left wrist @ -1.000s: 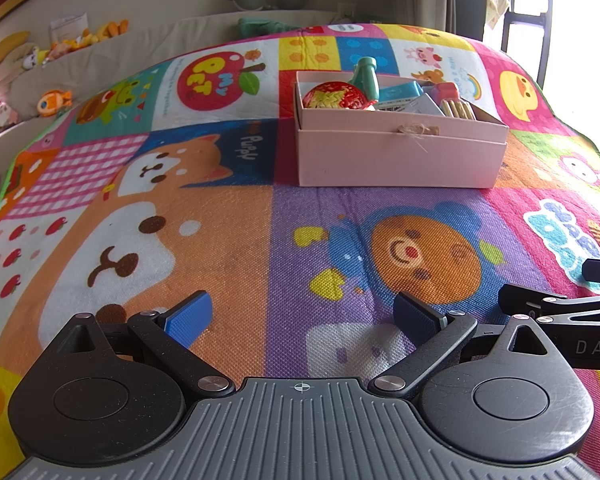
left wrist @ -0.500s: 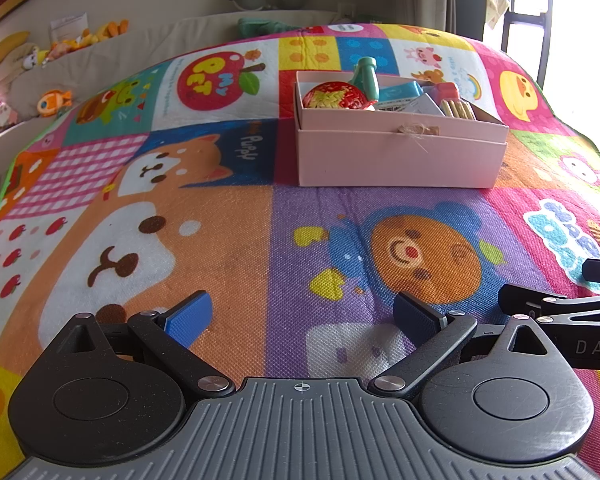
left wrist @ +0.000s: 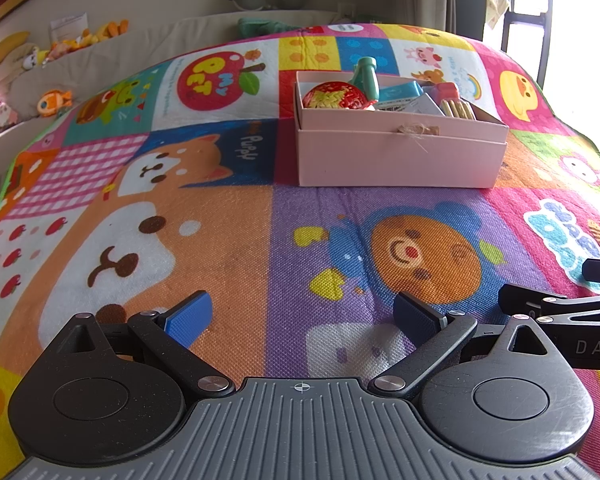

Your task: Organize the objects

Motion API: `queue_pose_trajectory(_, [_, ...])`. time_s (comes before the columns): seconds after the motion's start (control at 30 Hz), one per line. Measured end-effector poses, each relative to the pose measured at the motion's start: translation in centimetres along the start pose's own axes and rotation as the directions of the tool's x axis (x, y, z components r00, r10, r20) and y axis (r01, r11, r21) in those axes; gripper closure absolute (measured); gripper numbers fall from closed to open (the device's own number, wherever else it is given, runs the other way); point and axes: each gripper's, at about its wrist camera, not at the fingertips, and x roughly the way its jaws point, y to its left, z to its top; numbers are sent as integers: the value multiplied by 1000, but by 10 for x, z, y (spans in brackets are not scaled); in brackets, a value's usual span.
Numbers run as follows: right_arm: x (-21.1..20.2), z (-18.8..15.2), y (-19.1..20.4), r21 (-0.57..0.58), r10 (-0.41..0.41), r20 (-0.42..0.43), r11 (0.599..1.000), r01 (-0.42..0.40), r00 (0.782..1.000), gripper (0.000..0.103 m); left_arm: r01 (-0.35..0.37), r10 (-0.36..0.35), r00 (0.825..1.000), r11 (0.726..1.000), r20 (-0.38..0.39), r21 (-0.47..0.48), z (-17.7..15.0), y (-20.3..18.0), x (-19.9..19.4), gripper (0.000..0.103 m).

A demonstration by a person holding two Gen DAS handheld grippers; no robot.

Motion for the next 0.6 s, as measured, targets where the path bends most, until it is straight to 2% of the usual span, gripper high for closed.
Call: queue_pose_trajectory(0.6, [0,0,0,0,0,0,1000,0,1000,0,6,-6,1000,1000,0,-1,-1,0,0,3])
